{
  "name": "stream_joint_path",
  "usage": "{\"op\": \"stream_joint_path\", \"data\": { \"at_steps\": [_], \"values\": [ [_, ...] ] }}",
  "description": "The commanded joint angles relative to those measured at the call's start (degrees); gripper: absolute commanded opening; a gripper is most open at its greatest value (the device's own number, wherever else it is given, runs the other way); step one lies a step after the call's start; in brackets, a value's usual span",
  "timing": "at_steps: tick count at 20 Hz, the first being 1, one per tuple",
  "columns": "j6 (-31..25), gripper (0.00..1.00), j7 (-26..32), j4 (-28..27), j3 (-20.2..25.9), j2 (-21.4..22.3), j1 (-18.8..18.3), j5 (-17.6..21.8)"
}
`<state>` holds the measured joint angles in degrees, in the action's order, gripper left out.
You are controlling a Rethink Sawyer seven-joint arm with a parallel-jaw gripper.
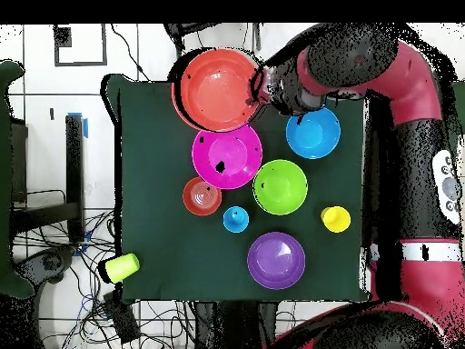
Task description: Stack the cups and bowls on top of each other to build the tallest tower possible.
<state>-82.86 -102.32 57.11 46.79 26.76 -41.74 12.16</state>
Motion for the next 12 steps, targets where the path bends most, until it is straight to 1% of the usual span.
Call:
{"op": "stream_joint_path", "data": {
  "at_steps": [1,3,5,9,11,12],
  "values": [
    [-9.4,0.0,26.4,-9.5,1.4,-4.7,1.5,6.9],
    [-10.6,0.0,28.2,-11.9,1.5,-6.3,1.8,7.8],
    [-11.2,0.0,29.8,-13.0,1.7,-7.0,1.6,8.3],
    [-12.6,0.0,32.6,-14.7,1.7,-7.7,1.1,8.7],
    [-14.3,0.0,33.6,-15.9,1.8,-7.6,1.1,8.7],
    [-15.8,0.0,33.8,-17.4,1.9,-7.7,1.6,9.0]
  ]
}}
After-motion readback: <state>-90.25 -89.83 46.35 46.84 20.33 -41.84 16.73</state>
